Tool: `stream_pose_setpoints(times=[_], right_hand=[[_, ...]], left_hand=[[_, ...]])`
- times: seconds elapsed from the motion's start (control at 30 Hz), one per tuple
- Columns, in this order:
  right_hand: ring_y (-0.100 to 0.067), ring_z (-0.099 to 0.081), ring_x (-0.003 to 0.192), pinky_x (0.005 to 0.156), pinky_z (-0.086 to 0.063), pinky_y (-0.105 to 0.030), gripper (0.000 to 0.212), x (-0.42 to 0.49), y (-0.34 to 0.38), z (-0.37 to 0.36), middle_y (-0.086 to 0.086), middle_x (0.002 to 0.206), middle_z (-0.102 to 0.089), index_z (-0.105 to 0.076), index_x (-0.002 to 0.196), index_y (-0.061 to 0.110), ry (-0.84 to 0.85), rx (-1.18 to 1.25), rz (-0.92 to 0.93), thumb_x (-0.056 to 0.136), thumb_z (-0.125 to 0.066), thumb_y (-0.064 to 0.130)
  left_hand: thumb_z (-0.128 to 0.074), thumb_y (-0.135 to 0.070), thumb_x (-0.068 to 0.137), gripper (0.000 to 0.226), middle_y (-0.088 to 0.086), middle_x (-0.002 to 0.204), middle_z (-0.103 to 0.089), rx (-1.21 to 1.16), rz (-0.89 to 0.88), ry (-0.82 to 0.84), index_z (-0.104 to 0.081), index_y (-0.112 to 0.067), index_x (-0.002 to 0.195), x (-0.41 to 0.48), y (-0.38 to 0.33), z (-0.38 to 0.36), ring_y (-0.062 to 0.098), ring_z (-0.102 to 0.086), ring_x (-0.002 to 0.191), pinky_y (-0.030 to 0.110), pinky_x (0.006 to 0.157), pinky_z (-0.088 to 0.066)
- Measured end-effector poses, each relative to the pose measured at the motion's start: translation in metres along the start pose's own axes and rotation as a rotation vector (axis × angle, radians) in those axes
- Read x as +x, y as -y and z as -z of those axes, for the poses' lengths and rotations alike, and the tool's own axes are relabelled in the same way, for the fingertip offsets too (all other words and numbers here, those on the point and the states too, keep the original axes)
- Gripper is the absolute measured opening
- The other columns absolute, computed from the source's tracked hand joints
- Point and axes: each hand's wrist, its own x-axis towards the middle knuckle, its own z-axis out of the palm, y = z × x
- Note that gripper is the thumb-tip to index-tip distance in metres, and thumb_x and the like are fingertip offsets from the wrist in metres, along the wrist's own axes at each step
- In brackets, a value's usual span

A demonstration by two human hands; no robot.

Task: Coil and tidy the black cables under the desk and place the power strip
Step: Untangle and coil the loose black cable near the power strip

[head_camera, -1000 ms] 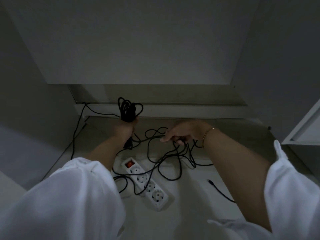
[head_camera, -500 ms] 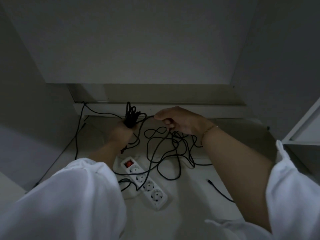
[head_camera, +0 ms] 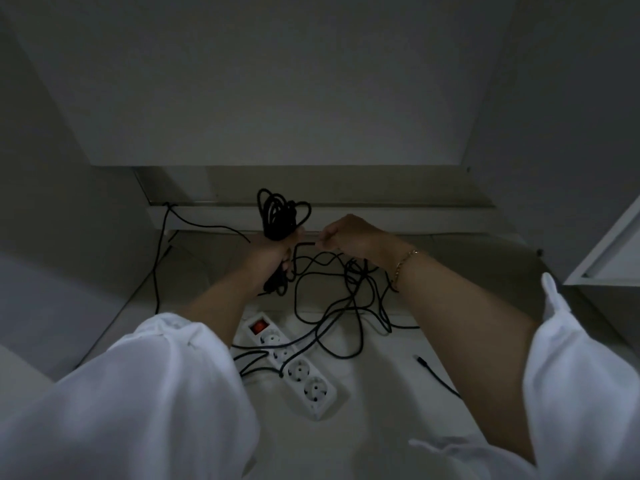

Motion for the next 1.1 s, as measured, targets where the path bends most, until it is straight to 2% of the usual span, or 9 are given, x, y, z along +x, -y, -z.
stream_pose_setpoints(times=[0.17,0.23,0.37,0.57,0.7,0.8,0.9,1.0,1.1], right_hand=[[-0.026,-0.053,0.119,0.098,-0.044,-0.031,0.036,0.003,0.001,-0.003,-0.015,0.129,-0.058,-0.063,0.117,-0.003,0.107,-0.052,-0.037,0.087,-0.06,0.016],[-0.022,-0.052,0.121,0.099,-0.042,-0.026,0.032,-0.001,0.002,-0.001,-0.008,0.129,-0.058,-0.065,0.116,0.002,0.089,-0.015,-0.014,0.089,-0.057,0.016],[-0.013,-0.053,0.104,0.072,-0.043,-0.015,0.031,-0.006,0.0,0.004,0.001,0.112,-0.059,-0.063,0.12,0.008,0.082,0.092,0.007,0.092,-0.056,0.019],[-0.009,-0.038,0.06,0.053,-0.032,-0.021,0.022,-0.006,-0.002,0.008,0.003,0.067,-0.045,-0.066,0.109,0.015,0.081,0.075,-0.04,0.091,-0.057,0.026],[-0.01,-0.035,0.057,0.051,-0.029,-0.021,0.013,-0.008,-0.001,0.007,0.003,0.065,-0.04,-0.062,0.101,0.019,0.1,0.052,-0.041,0.092,-0.056,0.026],[-0.006,-0.039,0.061,0.05,-0.032,-0.02,0.02,-0.007,-0.001,0.007,0.004,0.071,-0.046,-0.063,0.108,0.014,0.031,0.092,-0.031,0.092,-0.056,0.025],[-0.011,-0.049,0.083,0.057,-0.034,-0.013,0.025,-0.006,-0.003,0.006,-0.002,0.095,-0.054,-0.065,0.108,0.004,-0.033,0.12,0.013,0.093,-0.055,0.022],[-0.013,-0.047,0.093,0.057,-0.034,-0.011,0.014,-0.003,-0.004,0.002,-0.003,0.099,-0.052,-0.059,0.08,0.013,-0.119,0.112,0.061,0.09,-0.06,0.022],[-0.009,-0.048,0.079,0.05,-0.034,-0.011,0.015,-0.004,-0.005,0.003,0.0,0.088,-0.053,-0.061,0.1,0.011,-0.114,0.195,0.074,0.088,-0.063,0.019]], left_hand=[[-0.062,-0.028,0.089,0.017,-0.009,0.038,-0.043,0.075,-0.023,0.056,-0.058,-0.014,0.081,-0.003,-0.002,-0.001,0.004,-0.034,0.031,0.017,0.039,-0.032],[-0.061,-0.028,0.09,0.016,-0.01,0.037,-0.043,0.117,-0.017,0.095,-0.059,-0.017,0.079,-0.005,-0.001,-0.002,0.003,-0.034,0.031,0.021,0.044,-0.032],[-0.063,-0.019,0.089,0.003,-0.011,0.041,-0.049,0.121,-0.046,0.133,-0.061,-0.02,0.087,-0.008,-0.004,0.0,0.001,-0.038,0.037,0.014,0.042,-0.037],[-0.065,0.006,0.081,0.035,0.0,0.082,-0.059,0.072,-0.046,0.139,-0.058,-0.011,0.11,-0.01,-0.003,0.002,0.009,-0.049,0.068,0.009,0.05,-0.045],[-0.061,0.008,0.082,0.043,-0.003,0.104,-0.061,0.043,-0.041,0.13,-0.054,-0.011,0.12,-0.013,-0.007,-0.001,0.008,-0.056,0.093,0.013,0.074,-0.049],[-0.06,0.006,0.084,0.047,0.001,0.117,-0.059,0.048,0.005,0.153,-0.053,-0.01,0.127,-0.016,-0.007,0.0,0.011,-0.052,0.108,0.023,0.091,-0.041],[-0.063,-0.002,0.085,0.042,-0.004,0.099,-0.063,0.062,0.056,0.169,-0.056,-0.011,0.125,-0.018,-0.008,0.001,0.01,-0.057,0.099,0.018,0.078,-0.045],[-0.062,-0.006,0.088,0.019,-0.003,0.086,-0.06,0.072,0.134,0.157,-0.061,-0.014,0.105,-0.019,-0.01,0.001,0.007,-0.056,0.077,0.013,0.056,-0.048],[-0.061,-0.012,0.089,0.008,-0.003,0.085,-0.058,0.091,0.211,0.158,-0.058,-0.019,0.087,-0.022,-0.011,-0.002,0.008,-0.053,0.075,0.02,0.059,-0.045]])
